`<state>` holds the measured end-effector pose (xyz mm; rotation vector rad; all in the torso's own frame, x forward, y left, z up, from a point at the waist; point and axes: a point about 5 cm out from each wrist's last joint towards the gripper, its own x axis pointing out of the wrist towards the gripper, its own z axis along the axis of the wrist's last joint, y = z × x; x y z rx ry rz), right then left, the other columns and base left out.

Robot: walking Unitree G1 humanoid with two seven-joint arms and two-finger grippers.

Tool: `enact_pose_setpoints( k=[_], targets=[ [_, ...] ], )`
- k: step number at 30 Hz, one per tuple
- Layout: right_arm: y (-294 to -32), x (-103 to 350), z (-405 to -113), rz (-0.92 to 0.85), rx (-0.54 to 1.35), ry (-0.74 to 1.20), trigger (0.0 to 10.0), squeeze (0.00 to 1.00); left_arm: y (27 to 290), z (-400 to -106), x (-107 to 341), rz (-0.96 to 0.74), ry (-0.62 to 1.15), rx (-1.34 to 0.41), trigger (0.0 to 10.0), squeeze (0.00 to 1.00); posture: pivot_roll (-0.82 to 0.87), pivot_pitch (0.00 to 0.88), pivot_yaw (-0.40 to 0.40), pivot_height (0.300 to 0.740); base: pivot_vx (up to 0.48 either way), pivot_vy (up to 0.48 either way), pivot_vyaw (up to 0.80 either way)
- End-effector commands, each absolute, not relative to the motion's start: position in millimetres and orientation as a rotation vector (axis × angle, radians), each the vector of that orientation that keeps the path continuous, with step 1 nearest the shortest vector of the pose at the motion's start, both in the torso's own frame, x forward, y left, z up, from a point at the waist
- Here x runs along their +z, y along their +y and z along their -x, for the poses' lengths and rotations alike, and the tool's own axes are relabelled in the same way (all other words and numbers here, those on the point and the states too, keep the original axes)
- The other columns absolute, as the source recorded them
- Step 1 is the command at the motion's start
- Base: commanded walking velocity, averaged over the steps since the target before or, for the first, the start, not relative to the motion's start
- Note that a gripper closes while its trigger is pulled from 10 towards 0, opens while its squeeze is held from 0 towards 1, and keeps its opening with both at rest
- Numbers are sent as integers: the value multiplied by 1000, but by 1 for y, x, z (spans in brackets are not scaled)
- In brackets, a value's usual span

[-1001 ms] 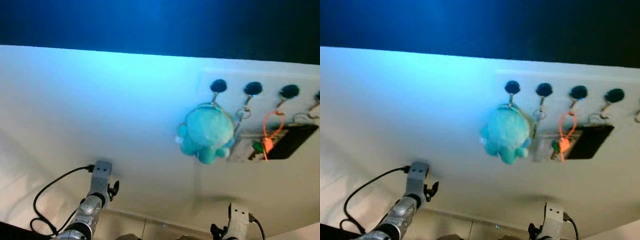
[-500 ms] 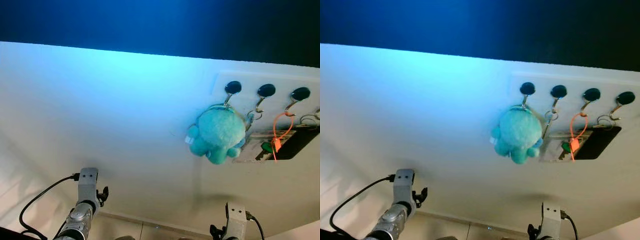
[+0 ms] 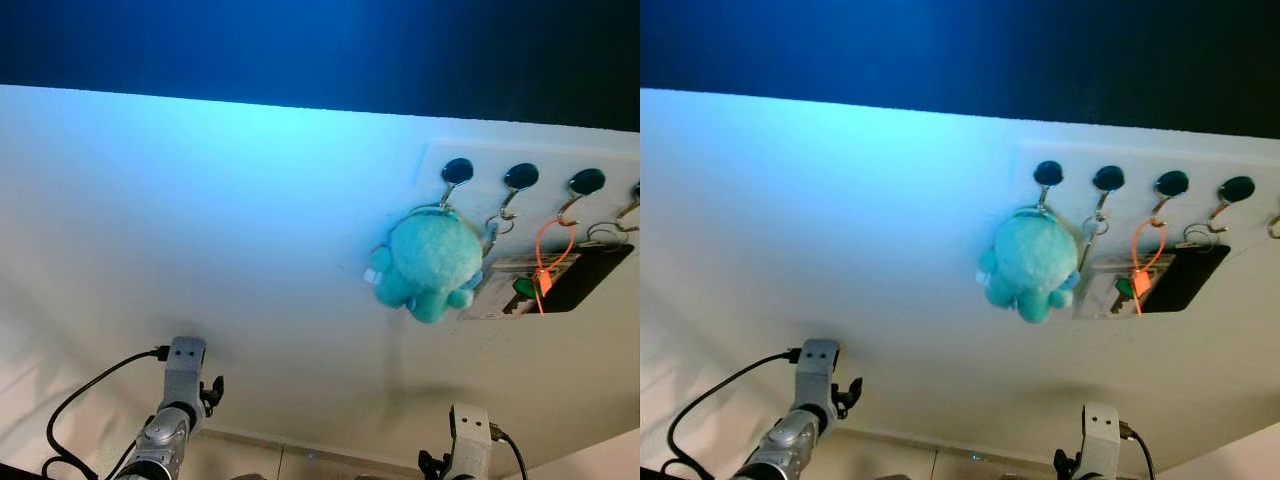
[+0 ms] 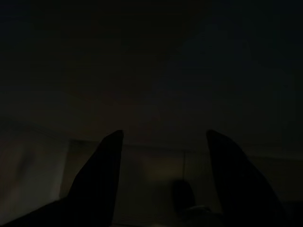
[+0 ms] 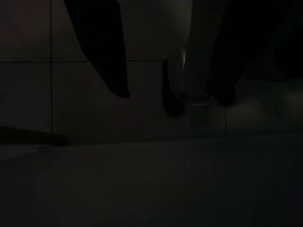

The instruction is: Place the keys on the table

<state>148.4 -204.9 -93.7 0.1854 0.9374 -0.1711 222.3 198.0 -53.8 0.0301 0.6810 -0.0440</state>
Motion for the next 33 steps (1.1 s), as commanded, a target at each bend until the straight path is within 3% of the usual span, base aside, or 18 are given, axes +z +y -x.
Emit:
enact_pose_setpoints(
  k=[1,10,33],
  targets=[
    [-203,-95,-146,-181,-165,945,10000,0,193,-223,-54,-35,676,-63,10000,0,16,28,10,740,0,0,0],
    [-203,-95,-145,-187,-172,945,10000,0,190,-224,-54,-34,674,-69,10000,0,18,46,14,740,0,0,0],
    [-200,-96,-144,-229,-206,937,10000,0,188,-230,-50,-66,664,-113,10000,0,24,58,28,740,-323,0,0]
  ],
)
